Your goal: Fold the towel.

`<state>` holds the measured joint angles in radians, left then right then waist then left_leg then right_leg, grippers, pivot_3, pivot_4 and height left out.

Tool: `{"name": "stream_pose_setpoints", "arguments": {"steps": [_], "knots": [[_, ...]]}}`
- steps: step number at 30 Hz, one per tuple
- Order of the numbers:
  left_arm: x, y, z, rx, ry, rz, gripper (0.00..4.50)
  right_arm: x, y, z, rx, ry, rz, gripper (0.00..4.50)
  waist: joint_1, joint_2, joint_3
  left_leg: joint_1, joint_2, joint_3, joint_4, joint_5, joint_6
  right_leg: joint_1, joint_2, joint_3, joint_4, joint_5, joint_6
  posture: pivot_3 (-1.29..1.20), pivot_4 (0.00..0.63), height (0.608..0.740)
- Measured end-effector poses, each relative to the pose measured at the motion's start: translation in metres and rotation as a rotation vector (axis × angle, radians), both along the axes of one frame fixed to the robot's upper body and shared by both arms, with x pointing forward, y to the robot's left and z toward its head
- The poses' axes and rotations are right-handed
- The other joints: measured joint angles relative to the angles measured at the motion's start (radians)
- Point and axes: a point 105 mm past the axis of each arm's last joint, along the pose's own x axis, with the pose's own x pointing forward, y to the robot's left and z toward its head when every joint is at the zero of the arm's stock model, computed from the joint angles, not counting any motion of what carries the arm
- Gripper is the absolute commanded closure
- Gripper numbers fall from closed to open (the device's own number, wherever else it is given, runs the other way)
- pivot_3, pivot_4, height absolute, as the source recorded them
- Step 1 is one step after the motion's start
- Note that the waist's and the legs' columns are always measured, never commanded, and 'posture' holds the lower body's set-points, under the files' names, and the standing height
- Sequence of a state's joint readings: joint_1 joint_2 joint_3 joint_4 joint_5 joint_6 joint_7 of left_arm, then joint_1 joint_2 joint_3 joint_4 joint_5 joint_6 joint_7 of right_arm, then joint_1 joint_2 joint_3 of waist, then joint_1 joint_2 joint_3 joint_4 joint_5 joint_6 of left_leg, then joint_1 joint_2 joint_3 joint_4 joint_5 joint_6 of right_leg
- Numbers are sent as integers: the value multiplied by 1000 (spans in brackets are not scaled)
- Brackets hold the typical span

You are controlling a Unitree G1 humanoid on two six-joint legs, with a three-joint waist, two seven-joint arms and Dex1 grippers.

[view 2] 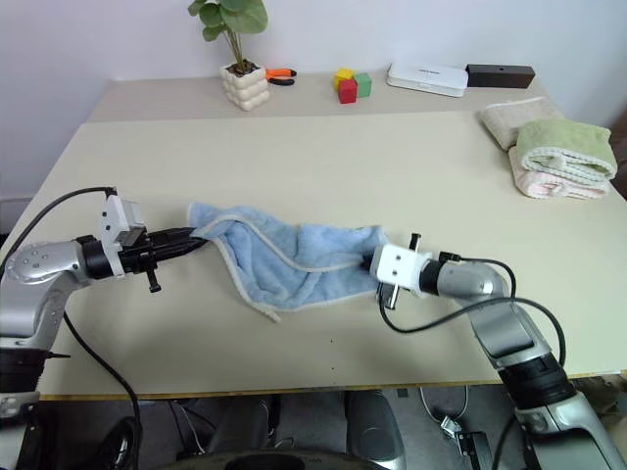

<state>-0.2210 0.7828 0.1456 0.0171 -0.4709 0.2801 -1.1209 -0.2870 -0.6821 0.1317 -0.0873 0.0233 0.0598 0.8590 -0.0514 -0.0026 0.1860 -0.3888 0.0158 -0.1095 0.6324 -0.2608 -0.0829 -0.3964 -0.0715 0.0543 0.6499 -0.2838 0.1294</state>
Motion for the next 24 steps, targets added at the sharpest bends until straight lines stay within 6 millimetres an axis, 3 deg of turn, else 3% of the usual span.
{"name": "stream_pose_setpoints", "arguments": {"steps": [2,5,19,24], "knots": [[-6,4,-8,-32,81,13,1549,4,-3,19,46,-31,-18,4500,3,0,0,0,0,0,0,0,0,0,0,0,0,0,-1,0,150,740],[-9,6,-7,-59,108,18,23,4,-2,21,65,-17,-20,4500,11,0,0,-1,0,0,0,0,0,0,0,-1,-1,0,-1,0,150,740],[-6,13,23,-205,125,64,23,1,2,17,58,-11,5,4500,7,0,0,0,0,0,0,0,0,0,0,0,0,0,-1,0,150,740],[13,12,24,-119,79,141,23,0,4,13,61,-5,5,4500,8,0,0,0,0,0,0,0,-1,0,0,-1,-1,0,-1,0,150,740]]}}
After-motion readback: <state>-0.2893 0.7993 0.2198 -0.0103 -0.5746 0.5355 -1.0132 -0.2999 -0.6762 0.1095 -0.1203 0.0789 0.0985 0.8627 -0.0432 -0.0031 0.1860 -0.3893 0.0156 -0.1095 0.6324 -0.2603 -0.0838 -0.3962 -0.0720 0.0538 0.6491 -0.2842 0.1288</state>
